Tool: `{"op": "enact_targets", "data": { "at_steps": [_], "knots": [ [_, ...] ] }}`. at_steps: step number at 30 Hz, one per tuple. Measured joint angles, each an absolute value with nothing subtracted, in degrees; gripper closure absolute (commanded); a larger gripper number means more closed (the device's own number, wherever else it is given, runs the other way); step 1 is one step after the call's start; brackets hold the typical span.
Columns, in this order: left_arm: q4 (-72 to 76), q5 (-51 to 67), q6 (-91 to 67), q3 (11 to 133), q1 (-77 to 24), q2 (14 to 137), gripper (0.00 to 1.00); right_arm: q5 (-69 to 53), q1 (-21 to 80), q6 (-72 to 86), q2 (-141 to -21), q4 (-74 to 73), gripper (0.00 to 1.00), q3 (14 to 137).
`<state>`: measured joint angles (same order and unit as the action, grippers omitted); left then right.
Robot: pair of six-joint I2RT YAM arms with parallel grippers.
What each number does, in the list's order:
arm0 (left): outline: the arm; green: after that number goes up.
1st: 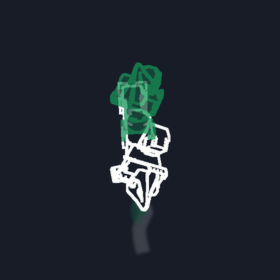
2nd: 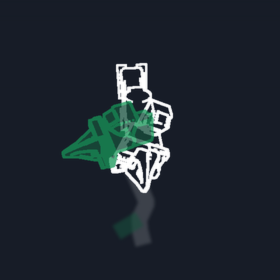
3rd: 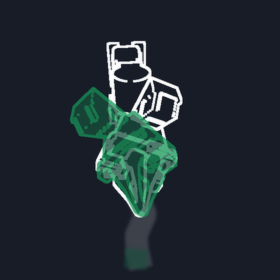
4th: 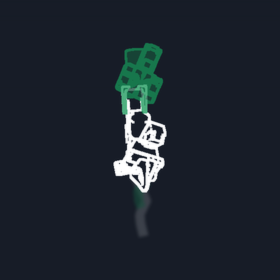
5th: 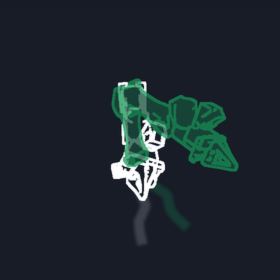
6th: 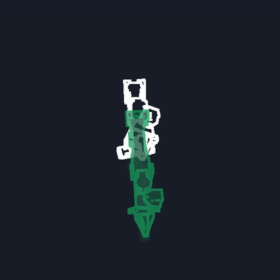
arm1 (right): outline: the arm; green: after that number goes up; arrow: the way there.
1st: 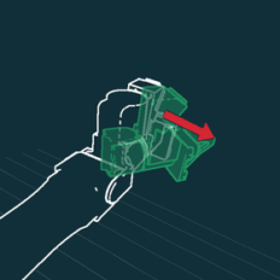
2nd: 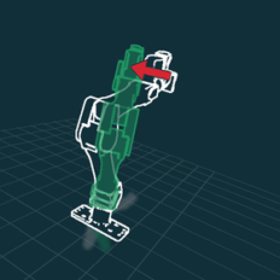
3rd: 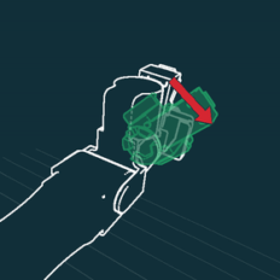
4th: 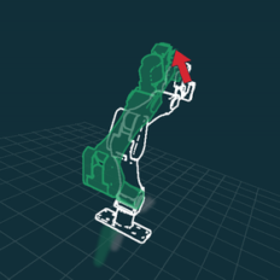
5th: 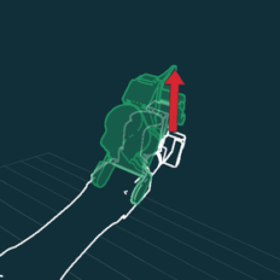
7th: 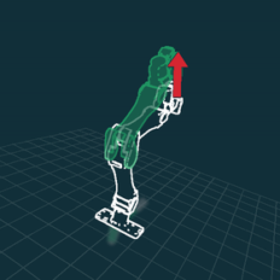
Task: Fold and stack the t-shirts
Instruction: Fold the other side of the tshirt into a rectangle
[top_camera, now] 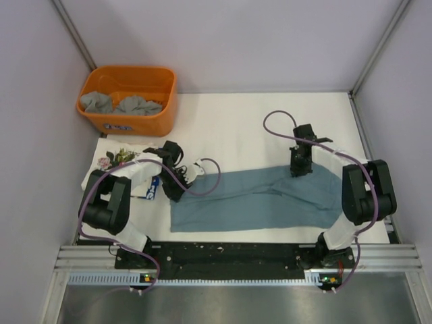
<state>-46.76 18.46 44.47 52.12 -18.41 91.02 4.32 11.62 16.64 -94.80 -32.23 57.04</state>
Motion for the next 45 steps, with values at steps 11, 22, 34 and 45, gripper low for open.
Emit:
{"op": "enact_targets", "data": {
  "at_steps": [11,22,34,45],
  "knots": [
    [-47.2,18.2,44.0,52.8,-18.4,91.7,0.86,4.6,11.9,16.8,-87.8,-34.5,1.0,56.1],
    [-48.4,17.8,44.0,54.3,-18.4,93.3,0.88,-0.8,16.9,19.7,-75.0,-42.7,1.0,49.3],
    [-48.8,16.7,44.2,55.9,-18.4,94.4,0.88,-17.5,24.9,25.6,-71.7,-48.0,1.0,40.9],
    [-49.3,15.6,45.1,56.6,-18.4,94.8,0.54,-23.6,27.3,26.8,-72.7,-47.8,0.65,40.0]
  ]
}}
